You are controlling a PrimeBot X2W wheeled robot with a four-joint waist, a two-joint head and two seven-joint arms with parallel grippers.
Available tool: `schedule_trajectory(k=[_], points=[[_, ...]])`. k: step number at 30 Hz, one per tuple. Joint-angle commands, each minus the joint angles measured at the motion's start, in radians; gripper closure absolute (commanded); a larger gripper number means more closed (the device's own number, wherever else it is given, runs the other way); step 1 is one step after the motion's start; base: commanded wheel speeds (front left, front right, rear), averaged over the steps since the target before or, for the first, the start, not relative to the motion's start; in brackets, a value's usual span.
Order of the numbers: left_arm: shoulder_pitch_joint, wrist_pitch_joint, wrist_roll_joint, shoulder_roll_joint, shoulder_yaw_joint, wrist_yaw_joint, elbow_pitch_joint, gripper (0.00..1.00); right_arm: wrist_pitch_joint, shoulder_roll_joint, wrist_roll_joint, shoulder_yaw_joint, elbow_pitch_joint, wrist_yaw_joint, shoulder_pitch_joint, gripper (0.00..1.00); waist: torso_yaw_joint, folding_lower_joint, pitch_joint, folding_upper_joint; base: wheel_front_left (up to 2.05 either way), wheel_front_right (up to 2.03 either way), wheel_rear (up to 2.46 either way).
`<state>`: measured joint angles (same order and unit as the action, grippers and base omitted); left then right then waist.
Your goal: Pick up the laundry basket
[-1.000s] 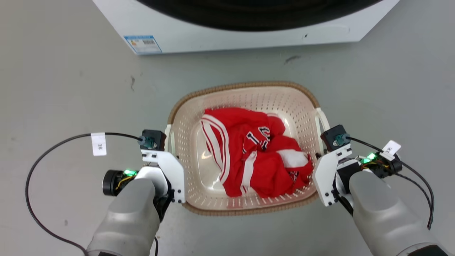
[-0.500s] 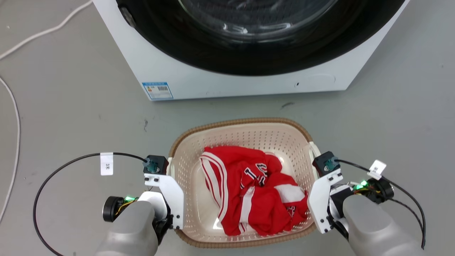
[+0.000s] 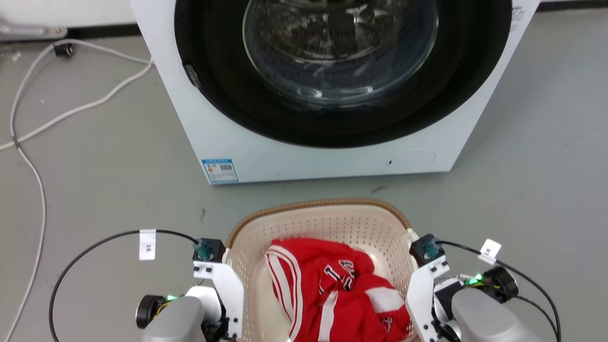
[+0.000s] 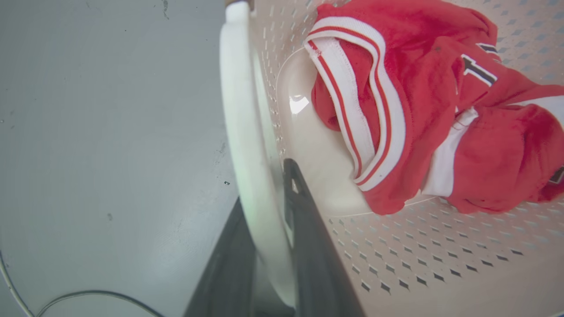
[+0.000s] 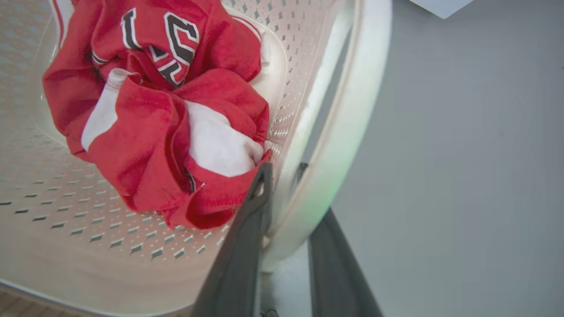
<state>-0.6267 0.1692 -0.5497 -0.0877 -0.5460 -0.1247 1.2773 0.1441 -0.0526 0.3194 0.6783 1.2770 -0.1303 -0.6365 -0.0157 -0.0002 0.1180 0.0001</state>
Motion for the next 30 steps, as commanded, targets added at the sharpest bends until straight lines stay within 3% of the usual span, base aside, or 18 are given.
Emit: schedule_trajectory(k=[1,11,30], points=[[0.013,0.004,-0.003,0.002,-0.011,-0.009,-0.012,1.00,0.005,0.004,0.006,0.018,-0.006,-0.001,0.014,1.00,0.000,0.0002,-0.028,-0.0001,0.00,0.00,0.00],[0.054,0.040,-0.051,-0.011,-0.056,-0.009,-0.023,1.00,0.055,-0.009,0.103,0.105,-0.014,-0.002,0.054,1.00,-0.005,0.0002,-0.095,-0.0001,0.00,0.00,0.00],[0.058,0.045,-0.113,-0.017,-0.112,-0.008,-0.021,1.00,0.100,-0.037,0.247,0.239,-0.035,-0.002,0.056,1.00,-0.007,0.0002,-0.110,-0.0001,0.00,0.00,0.00]])
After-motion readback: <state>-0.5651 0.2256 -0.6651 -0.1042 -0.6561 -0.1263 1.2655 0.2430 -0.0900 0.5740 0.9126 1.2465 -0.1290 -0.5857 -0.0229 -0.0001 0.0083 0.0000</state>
